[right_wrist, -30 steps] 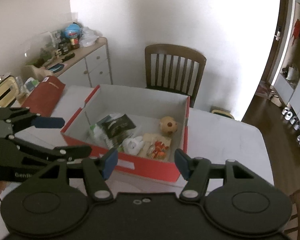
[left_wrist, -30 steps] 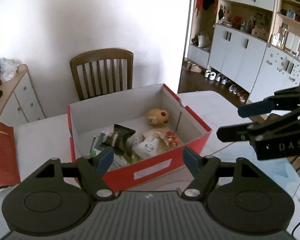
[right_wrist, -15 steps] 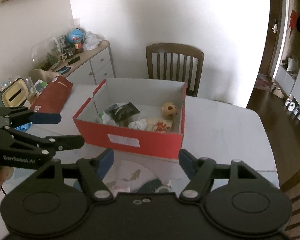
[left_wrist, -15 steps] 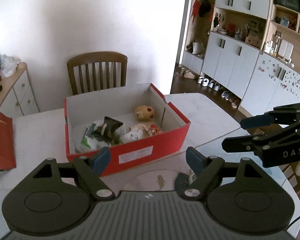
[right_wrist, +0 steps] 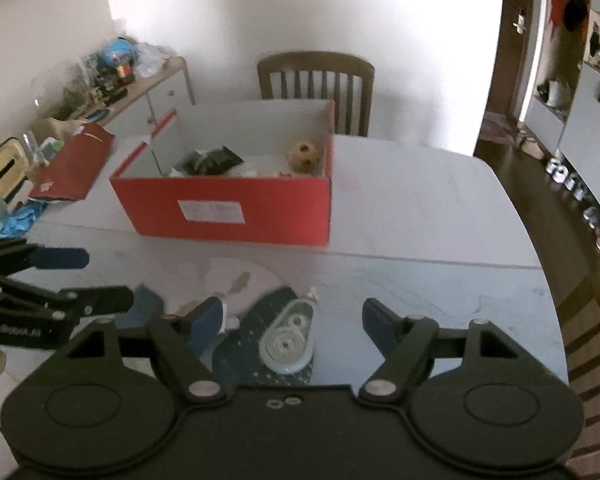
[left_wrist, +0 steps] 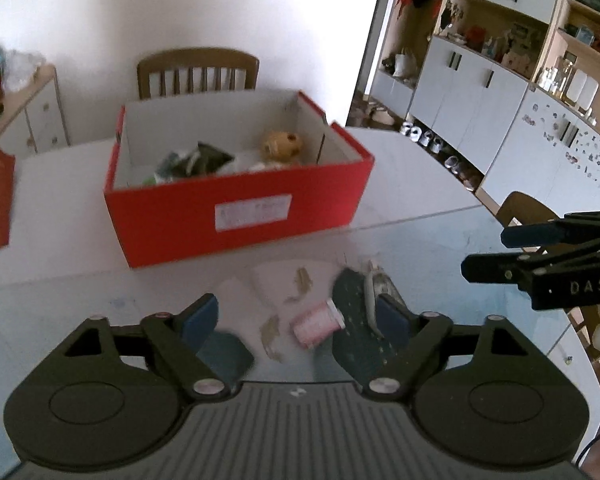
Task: Organize objects
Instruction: 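Move both tools back over the table toward the pink cup and tape dispenser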
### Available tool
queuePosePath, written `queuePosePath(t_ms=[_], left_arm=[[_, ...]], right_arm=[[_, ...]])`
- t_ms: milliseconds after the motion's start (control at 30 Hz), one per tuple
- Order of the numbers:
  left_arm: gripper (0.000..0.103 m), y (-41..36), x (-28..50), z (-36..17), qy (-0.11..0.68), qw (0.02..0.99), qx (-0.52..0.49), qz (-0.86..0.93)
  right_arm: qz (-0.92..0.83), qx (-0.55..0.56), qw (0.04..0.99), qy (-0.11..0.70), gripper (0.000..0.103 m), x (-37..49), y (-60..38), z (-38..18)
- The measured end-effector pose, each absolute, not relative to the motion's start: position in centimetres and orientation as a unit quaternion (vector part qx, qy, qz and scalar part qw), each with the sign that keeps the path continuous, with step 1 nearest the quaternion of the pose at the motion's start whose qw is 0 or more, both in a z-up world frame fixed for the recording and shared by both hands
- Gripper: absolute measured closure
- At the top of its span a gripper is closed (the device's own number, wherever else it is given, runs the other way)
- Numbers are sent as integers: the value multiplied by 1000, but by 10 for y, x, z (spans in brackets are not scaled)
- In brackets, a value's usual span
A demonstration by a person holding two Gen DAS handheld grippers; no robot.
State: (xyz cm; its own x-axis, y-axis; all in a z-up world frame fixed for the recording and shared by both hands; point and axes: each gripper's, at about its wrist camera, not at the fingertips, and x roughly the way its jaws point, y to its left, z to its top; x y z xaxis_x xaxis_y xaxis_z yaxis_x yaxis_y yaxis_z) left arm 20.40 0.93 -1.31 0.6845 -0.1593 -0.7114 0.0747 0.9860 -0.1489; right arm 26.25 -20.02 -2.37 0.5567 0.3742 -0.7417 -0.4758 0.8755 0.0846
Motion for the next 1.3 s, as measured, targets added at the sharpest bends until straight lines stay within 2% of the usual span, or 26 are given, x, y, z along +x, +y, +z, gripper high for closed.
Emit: queuePosePath(t_ms=[33,100,433,567,867,1300], left_arm=[[4,8,203,-17,394,915,-54,-64],[0,4,201,-25,394,916,-50,-62],[0,-4,209,-62,406,911,-31,-55],[0,-8,212,-75,389,920,-4,-49],[0,-6,237,-103,429,902,-7,-59],[0,-1,255,-124,419,906,3,-64]], right_arm=[[239,-63,879,407,26,262,-201,-27],[234,-63,878,413,26,263,-200,-33],[226,-57,868,439,26,272,-192,-58],[223,-57,862,451,26,276,-188,-69],[219,-60,848,479,26,288,-178,-95],[199,-62,830,516,26,309,-159,-122]])
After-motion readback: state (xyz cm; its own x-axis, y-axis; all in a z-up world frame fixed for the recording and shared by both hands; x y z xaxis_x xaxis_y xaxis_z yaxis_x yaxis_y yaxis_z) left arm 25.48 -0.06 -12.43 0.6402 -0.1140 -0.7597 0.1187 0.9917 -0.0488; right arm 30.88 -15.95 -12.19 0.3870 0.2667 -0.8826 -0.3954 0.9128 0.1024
